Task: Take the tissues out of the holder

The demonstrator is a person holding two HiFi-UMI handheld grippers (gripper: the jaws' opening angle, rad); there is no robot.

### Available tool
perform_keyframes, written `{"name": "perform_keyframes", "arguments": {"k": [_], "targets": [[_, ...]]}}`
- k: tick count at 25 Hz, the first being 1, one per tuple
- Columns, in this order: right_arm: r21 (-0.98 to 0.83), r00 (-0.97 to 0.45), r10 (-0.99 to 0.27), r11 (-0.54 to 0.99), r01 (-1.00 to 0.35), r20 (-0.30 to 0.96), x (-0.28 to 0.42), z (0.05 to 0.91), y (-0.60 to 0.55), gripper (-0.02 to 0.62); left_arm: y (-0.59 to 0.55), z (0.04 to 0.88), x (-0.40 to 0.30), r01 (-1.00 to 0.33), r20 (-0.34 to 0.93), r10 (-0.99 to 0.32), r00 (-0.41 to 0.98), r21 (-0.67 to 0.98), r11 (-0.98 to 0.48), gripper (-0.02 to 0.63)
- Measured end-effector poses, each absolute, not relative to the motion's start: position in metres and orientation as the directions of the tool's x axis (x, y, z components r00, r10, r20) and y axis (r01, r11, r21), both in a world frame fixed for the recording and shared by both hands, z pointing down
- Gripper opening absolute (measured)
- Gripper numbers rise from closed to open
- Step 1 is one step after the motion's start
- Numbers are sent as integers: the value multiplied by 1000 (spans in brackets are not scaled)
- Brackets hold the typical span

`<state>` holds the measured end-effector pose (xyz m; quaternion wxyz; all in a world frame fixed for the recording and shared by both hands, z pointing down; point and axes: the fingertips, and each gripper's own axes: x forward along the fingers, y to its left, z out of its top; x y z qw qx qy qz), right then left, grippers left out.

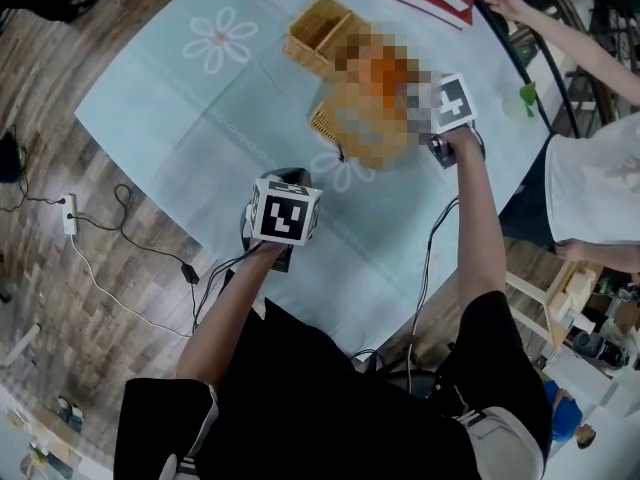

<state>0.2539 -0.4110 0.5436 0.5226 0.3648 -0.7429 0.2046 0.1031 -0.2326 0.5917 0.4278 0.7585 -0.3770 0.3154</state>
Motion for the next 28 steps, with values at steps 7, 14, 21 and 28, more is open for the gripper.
{"name": "perform_keyframes", "arguments": {"k": [7, 14, 21, 28], "targets": [[157, -163, -404, 650, -743, 900, 253, 508, -407, 12, -233, 584, 99, -842, 795, -316, 517, 408, -353, 11], [166, -207, -463, 642, -748, 862, 236, 467, -400, 12, -231, 572, 91, -842, 788, -331, 520, 407, -353, 11], [161, -259, -481, 670, -725, 838, 199, 442, -379, 12, -223, 558, 73, -848, 783, -352, 513, 397, -350, 11], [128, -305, -457, 702, -700, 836, 158, 439, -351, 12, -210, 546, 50, -858, 780, -377, 500, 389, -335, 11]]}}
